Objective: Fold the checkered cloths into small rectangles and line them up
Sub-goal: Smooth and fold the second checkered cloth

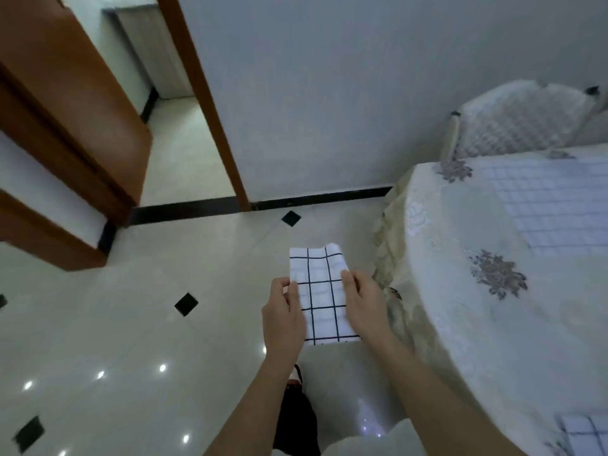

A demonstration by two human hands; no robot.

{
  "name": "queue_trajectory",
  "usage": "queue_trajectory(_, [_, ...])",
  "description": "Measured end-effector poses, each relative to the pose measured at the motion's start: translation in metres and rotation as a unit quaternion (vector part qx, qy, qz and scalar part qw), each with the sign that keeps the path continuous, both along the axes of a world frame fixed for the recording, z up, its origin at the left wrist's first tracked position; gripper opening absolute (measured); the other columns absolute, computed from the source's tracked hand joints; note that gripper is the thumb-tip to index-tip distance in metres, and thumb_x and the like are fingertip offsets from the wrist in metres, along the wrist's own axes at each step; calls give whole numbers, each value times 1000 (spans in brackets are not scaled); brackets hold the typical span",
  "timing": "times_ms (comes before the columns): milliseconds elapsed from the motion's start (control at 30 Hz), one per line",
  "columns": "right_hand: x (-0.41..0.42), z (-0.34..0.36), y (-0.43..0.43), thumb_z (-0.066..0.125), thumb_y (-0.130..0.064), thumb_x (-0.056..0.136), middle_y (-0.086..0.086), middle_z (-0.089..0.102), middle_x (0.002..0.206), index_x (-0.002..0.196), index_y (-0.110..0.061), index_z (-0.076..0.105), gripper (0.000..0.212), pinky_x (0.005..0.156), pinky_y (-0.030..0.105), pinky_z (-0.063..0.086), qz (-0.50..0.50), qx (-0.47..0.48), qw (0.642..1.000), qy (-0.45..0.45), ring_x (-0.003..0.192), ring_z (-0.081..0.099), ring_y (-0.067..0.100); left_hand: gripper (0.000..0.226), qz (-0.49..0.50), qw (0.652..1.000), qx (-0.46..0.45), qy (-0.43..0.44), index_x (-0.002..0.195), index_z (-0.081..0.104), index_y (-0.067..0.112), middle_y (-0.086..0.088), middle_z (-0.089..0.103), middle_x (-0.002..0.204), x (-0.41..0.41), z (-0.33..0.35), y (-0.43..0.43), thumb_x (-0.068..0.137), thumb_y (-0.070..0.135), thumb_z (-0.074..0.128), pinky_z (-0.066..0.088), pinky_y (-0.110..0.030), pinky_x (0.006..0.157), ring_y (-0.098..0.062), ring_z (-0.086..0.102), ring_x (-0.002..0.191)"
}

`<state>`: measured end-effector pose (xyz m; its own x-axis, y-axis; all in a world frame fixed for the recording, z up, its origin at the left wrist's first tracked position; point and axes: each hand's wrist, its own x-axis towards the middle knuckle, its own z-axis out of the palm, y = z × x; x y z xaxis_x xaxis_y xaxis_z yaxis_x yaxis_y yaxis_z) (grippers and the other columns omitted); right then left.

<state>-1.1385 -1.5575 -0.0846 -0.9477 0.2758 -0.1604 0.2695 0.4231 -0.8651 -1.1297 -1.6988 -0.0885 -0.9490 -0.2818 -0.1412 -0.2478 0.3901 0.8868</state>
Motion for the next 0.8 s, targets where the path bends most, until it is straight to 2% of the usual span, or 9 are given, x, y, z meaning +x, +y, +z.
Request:
queue_trajectory(100, [-18,5,6,44,-34,105,1,49,64,71,-11,44,41,53,19,32,-87,10,996,-14,59,41,11,15,-93,996,-3,10,100,54,23,1,66,72,-42,0,5,105,33,42,48,-33,56,-13,60,63])
queue_trajectory(200, [-28,4,15,44,-35,104,1,51,63,71,-11,46,41,54,20,33,-167,15,986,-13,58,43,10,15,-175,984,5,14,97,54,24,3,65,73,-75,-1,20,105,29,43,47,-30,56,-10,60,65])
queue_trajectory(333, [-24,4,37,43,-37,105,-3,50,64,72,-16,45,39,59,34,37,-266,11,964,-22,59,45,11,16,-272,962,6,11,94,53,24,-3,63,66,-95,-5,52,105,30,43,41,-25,50,-12,55,56])
queue_trajectory(400, [-16,4,53,43,-37,105,-4,48,63,72,-16,44,39,57,30,35,-311,12,950,-27,58,43,11,17,-328,945,-3,11,94,53,22,-2,59,63,-102,-7,74,105,30,42,40,-25,50,-10,50,51])
queue_trajectory(533, [6,2,91,43,-36,105,-5,41,60,69,-20,39,39,53,27,28,-407,13,913,-20,55,36,8,21,-437,899,-21,20,93,55,19,-4,61,70,-107,-7,132,105,30,42,46,-42,59,-17,57,62])
queue_trajectory(667, [27,-4,129,44,-34,105,-4,45,61,70,-17,41,38,55,29,32,-498,-5,867,-18,57,39,10,21,-520,853,-31,28,94,52,17,-1,61,73,-102,-9,194,106,30,41,46,-42,60,-13,56,64])
queue_trajectory(800, [46,-14,173,44,-34,104,-6,46,61,71,-18,44,37,53,22,32,-554,-10,832,-18,56,41,8,20,-573,817,-40,39,93,53,17,8,60,76,-96,-16,255,105,30,43,44,-34,60,-10,57,68])
